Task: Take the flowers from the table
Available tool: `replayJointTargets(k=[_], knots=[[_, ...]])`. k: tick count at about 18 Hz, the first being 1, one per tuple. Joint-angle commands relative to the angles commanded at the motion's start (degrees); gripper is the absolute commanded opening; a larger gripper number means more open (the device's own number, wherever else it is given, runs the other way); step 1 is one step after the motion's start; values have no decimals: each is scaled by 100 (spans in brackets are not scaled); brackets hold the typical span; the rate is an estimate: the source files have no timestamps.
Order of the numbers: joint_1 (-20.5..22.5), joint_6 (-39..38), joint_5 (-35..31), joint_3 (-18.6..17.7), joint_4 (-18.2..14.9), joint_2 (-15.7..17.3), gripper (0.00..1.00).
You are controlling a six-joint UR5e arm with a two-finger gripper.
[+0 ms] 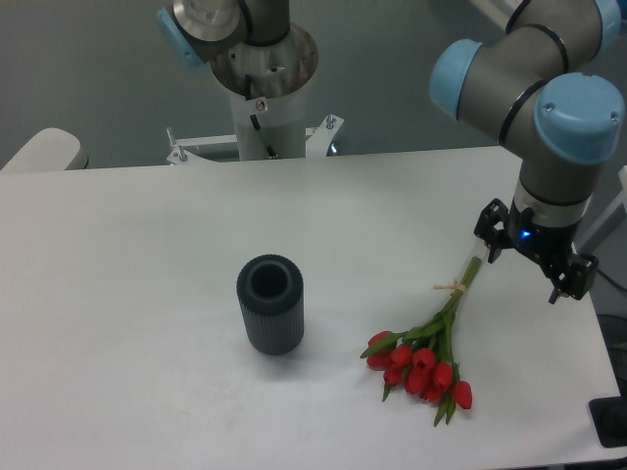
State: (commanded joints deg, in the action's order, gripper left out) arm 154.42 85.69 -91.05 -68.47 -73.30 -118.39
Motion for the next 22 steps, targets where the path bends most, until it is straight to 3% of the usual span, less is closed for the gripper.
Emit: replayJointTargets(k=[7, 15, 22], knots=[[-9, -96, 26, -175, 26, 44, 100], [-79, -922, 316, -589, 272, 53, 100], [-105, -932, 334, -589, 255, -141, 100]])
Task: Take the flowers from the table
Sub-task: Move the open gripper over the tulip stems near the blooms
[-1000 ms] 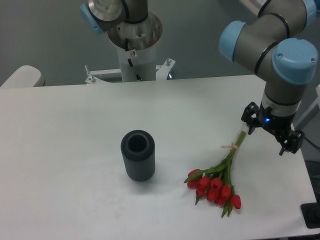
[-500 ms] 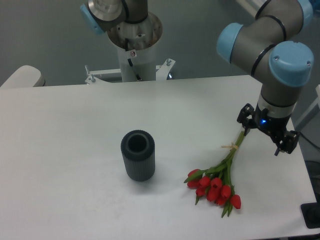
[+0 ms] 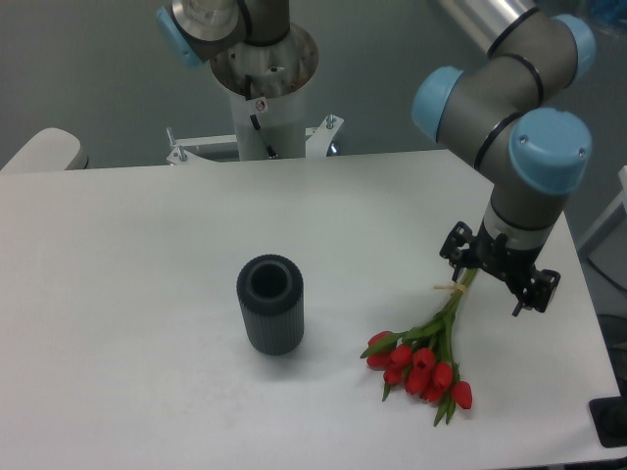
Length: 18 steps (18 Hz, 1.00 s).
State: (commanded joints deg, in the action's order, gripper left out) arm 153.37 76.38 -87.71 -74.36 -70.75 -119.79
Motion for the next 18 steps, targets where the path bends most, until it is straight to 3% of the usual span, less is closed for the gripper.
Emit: replayJointTargets(k=[4, 10, 12, 15, 18], knots=[[-17, -18, 9, -307, 9, 0, 100], [-9, -167, 53, -299, 17, -219, 100], [17, -167, 53, -438, 192, -255, 100], [35, -176, 26, -536, 702, -404, 100], [79, -167, 53, -562, 721, -448, 100]])
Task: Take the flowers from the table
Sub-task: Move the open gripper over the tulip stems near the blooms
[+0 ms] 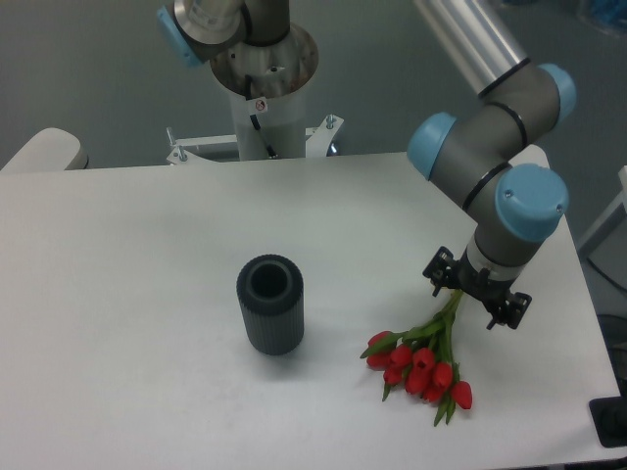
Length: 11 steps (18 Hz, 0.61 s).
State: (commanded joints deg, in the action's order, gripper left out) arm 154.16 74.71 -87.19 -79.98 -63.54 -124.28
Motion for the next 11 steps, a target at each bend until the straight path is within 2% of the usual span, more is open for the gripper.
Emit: replayJointTargets(k=[3, 6, 8, 11], knots=[[-9, -298, -9, -245, 96, 17, 100], [0, -273, -9, -693, 640, 131, 100], [-9, -281, -9, -983, 869, 228, 100], [-26, -316, -9, -1046, 1028, 229, 100]])
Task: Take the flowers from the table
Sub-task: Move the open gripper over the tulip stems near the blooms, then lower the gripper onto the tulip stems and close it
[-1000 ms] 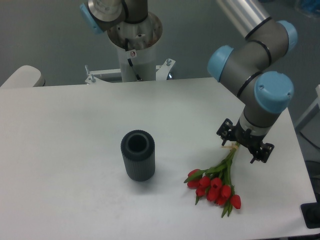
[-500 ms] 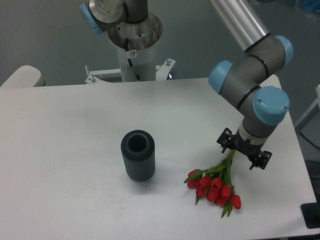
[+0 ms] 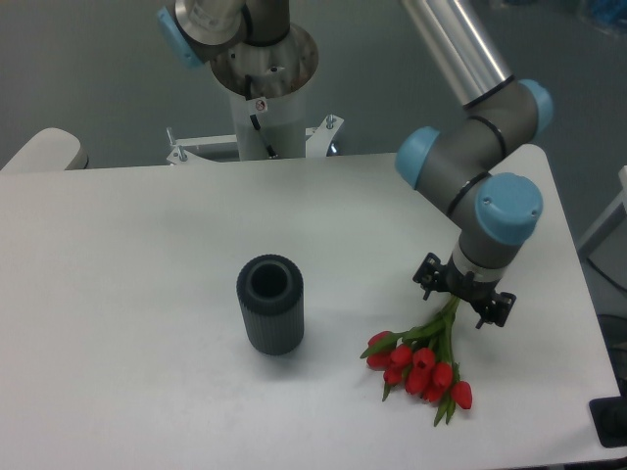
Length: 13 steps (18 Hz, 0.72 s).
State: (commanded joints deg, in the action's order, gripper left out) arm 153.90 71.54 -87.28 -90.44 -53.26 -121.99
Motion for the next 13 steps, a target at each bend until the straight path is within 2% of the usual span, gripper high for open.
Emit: replayJointTargets(k=[3, 5, 13], knots=[[-9, 17, 0, -184, 79, 0, 100], [-18, 35, 0, -272, 263, -17, 100], [-88, -18, 114, -308, 544, -175, 100]])
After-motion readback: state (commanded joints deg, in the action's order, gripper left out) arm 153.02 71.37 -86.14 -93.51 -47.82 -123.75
